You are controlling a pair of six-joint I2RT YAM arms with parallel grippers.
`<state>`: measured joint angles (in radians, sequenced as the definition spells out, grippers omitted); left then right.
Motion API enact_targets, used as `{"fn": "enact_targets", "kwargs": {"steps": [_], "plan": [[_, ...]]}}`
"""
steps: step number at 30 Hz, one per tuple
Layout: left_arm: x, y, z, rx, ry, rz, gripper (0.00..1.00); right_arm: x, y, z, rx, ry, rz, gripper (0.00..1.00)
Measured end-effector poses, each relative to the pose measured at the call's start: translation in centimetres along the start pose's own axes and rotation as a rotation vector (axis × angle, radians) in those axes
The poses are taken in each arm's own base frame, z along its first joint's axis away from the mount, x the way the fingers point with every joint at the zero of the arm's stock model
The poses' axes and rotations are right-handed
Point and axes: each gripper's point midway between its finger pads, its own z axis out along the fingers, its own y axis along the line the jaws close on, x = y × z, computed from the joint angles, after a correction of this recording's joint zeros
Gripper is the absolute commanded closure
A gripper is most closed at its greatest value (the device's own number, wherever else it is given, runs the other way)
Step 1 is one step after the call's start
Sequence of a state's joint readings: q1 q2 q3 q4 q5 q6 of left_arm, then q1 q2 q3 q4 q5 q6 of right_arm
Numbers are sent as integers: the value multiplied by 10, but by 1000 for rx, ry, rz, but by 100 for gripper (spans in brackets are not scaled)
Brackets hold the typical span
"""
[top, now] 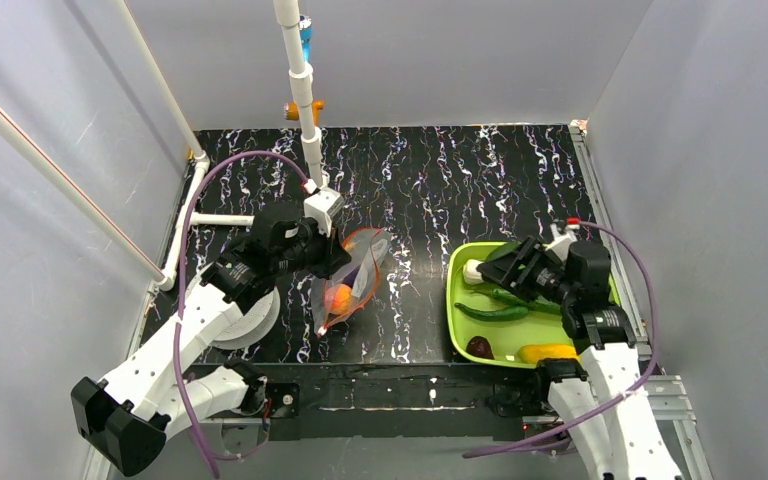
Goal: Place the food in the zip-top bag and seal the zipper
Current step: Pick up the fake fruit from the bin, then place the fake fruit in the zipper food storage bag.
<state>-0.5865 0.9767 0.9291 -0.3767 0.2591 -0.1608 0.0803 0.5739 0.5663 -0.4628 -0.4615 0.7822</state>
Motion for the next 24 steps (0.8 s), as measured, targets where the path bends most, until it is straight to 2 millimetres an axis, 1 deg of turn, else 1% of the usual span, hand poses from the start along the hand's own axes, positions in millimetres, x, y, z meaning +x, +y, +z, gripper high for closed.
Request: {"fn": "enact_targets", "kwargs": {"steps": [2,4,5,6,9,11,14,16,17,18,20,22,24], "plan": [[0,-1,0,4,2,-1,100,12,16,5,-69,65,-67,94],[0,-1,0,4,2,-1,100,40,39,7,-155,167,-160,95],[0,-1,0,4,2,-1,100,49,49,6,-193,199,-195,95],[0,-1,0,4,2,-1,100,63,62,5,-247,245,-238,95],[1,0,1,3,7,-2,100,90,95,3,-370,342,-318,96],[2,0,2,2,10,-2,100,107,115,9,-424,413,-362,96],[2,0,2,2,10,-3,100,135,140,22,-463,525,-423,98],[2,0,2,2,10,-3,100,151,160,28,-494,584,-468,99],[2,0,2,2,10,-2,100,153,171,34,-511,589,-484,99],[2,0,2,2,10,-2,100,160,181,34,-535,607,-503,99],[2,0,2,2,9,-2,100,165,195,38,-567,618,-522,99],[1,0,2,2,8,-2,100,164,206,44,-590,606,-527,99],[1,0,1,2,5,-1,100,166,209,52,-597,600,-519,99]]}}
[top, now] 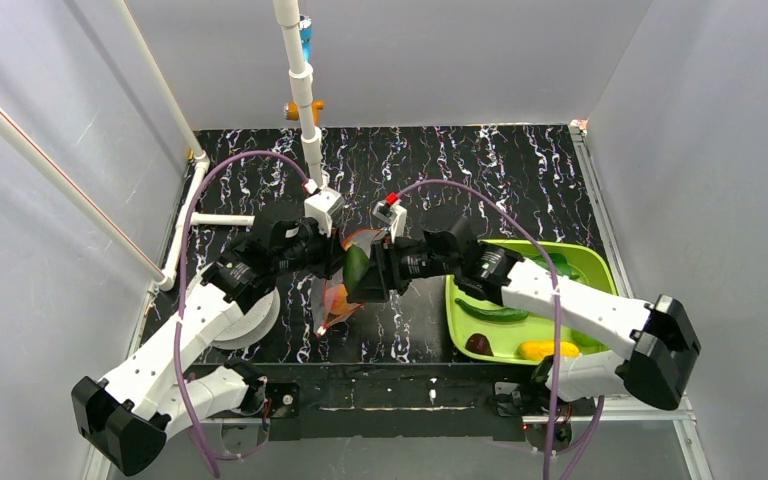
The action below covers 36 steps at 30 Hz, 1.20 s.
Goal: Place the food in the zip-top bag and seal the zipper
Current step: Place the fake fruit in the zipper food storage bag.
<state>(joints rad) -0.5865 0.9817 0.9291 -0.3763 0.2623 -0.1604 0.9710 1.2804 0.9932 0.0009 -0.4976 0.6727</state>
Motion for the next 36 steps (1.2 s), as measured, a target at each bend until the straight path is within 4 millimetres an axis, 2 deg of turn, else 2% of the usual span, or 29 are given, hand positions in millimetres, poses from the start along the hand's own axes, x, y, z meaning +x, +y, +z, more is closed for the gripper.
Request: {"fn": "enact_targets", "kwargs": {"steps": [2,6,14,18,22,27,31,36], "plan": [[-1,-1,-1,1,-5,1,100,-1,-6,8,9,0,20,99],[-4,1,-6,-11,-25,8,100,-2,-31,22,99,-14,110,99],[-15,-3,-20,-8,-89,28,100,-9,-63,20,262,-93,236,96],[-20,-7,-24,6,-117,36,100,-3,-80,15,353,-95,274,83],[-20,-9,-24,13,-120,36,100,4,-87,16,392,-45,275,70],[-20,-9,-24,16,-118,36,100,-3,-78,28,380,17,221,53],[-20,-9,-24,16,-119,36,100,-3,-68,32,357,46,186,32],[-20,-9,-23,16,-117,35,100,4,-69,30,368,72,179,10]]}}
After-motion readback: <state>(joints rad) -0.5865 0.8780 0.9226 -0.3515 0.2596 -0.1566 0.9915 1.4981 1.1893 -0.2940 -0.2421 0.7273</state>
